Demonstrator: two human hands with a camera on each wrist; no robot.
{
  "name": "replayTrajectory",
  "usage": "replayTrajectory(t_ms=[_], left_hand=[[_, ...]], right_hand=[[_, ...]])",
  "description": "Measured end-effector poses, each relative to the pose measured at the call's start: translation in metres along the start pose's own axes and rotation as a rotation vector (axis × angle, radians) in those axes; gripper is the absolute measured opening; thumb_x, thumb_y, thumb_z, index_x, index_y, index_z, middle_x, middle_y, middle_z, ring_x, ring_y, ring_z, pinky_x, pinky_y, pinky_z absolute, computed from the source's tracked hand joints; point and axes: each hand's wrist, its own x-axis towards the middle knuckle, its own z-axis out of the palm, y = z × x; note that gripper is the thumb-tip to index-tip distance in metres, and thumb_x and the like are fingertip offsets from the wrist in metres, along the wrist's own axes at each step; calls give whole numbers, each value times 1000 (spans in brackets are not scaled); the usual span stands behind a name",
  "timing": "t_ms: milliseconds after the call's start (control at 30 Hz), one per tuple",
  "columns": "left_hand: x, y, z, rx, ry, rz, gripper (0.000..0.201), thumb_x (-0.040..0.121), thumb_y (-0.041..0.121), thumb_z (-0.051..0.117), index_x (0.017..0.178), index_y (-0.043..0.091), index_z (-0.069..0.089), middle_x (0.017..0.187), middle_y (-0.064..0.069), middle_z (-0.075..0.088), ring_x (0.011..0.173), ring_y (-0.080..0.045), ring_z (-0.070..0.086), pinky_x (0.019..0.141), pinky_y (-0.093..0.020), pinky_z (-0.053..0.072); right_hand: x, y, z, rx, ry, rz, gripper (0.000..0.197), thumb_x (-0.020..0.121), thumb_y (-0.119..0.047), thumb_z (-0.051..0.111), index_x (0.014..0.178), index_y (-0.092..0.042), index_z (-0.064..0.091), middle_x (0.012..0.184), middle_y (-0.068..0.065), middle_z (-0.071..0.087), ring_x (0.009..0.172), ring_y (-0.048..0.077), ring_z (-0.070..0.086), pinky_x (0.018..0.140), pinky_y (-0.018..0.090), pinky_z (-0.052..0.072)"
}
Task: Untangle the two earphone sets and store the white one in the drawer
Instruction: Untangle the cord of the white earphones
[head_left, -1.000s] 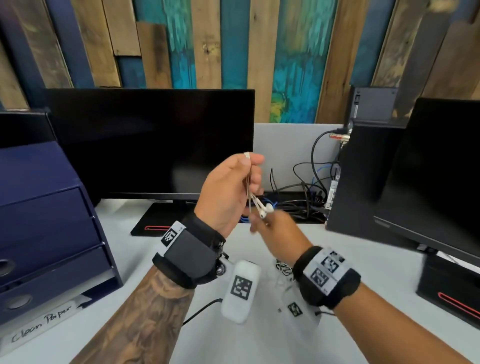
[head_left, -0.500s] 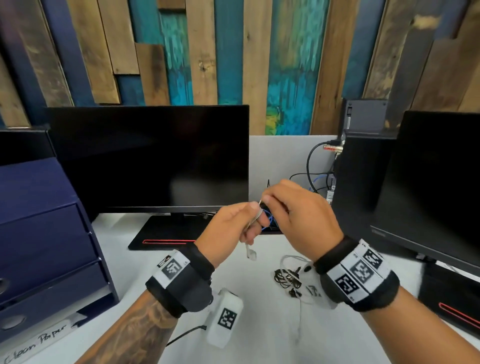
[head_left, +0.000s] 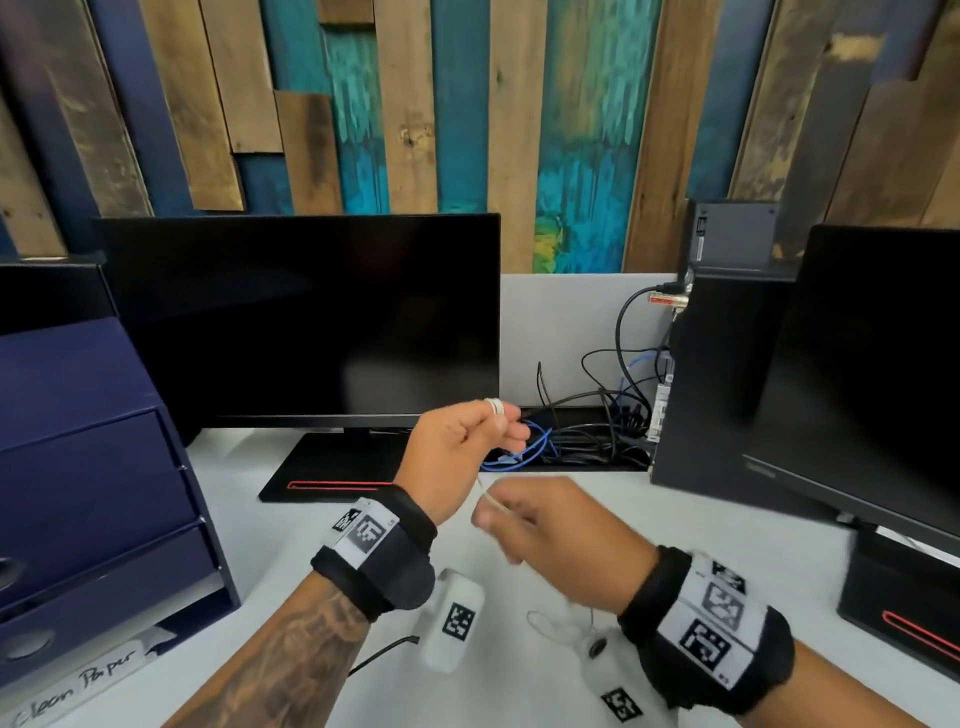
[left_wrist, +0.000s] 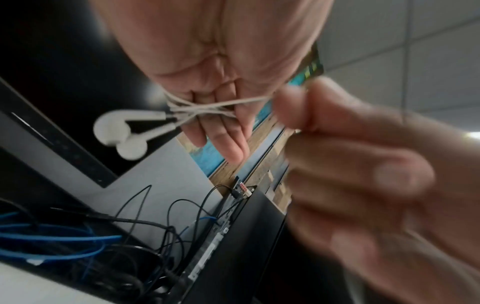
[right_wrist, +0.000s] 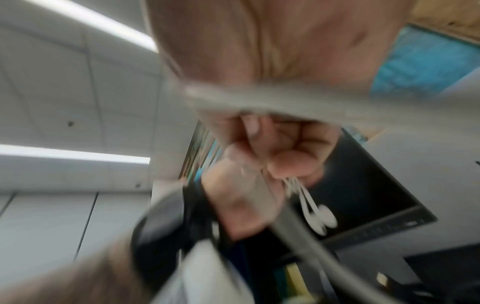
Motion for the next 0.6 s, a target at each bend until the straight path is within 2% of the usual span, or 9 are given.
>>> replayTrajectory(t_ms=[100,200,233,300,333,367,467,533,600], left_hand=[[-11,-6,-4,134,-138,-24,35,104,14,46,78,11,70,69,0,69,65,-12,62,67,-29,49],[-18,2,-7,0,-200,-136,49,107,27,37,77,2,67,56,-4,51,53,-13,45,63,-29,44],[-19,7,-7,-85,-221,-169,48,106,29,39,78,1,67,54,-4,46,52,-14,42,63,-30,43],[-18,21,-7,-274,-237,-189,39,100,24,44,77,2,66,52,-3,40,51,-16,36,62,-31,41],[-17,29,-7,-357,-228,-182,36,101,20,44,77,2,65,52,-2,38,52,-17,35,62,-31,42],[-16,36,-5,-429,-208,-165,35,101,17,42,79,2,64,53,-2,38,53,-17,35,63,-31,43],[-10,50,0,-568,-112,-63,30,102,13,42,93,0,67,63,-4,52,60,-18,48,70,-33,50],[-3,52,2,-540,-11,-14,25,102,10,45,102,-1,68,76,-8,68,71,-19,64,79,-33,54],[4,48,1,-411,81,31,22,102,7,48,105,3,69,89,-9,76,84,-22,73,85,-30,56]], right_hand=[[3,-17,-38,175,159,-4,21,101,-19,59,87,-8,71,65,-6,65,53,1,52,54,17,45],[13,-14,-66,170,292,20,19,100,-18,61,89,-12,74,62,-17,64,56,-4,57,55,9,41],[18,-8,-70,149,342,19,18,100,-21,61,88,-16,74,67,-14,66,59,-1,58,56,11,41],[30,10,-68,117,428,10,17,100,-26,61,88,-23,72,78,-2,69,67,9,61,62,24,49],[35,19,-63,94,456,7,17,100,-28,60,88,-24,71,79,4,68,70,18,61,66,33,50],[39,28,-55,64,471,0,18,100,-30,59,87,-25,70,76,4,66,68,20,58,67,37,49],[42,46,-18,-51,374,3,19,102,-28,56,91,-25,71,75,-8,67,68,11,58,67,35,50],[34,52,10,-145,224,38,25,103,-36,52,90,-22,68,74,-5,65,67,15,57,66,36,49],[21,51,32,-276,69,-41,31,105,-43,43,90,-22,62,73,-3,61,68,20,54,64,36,45]])
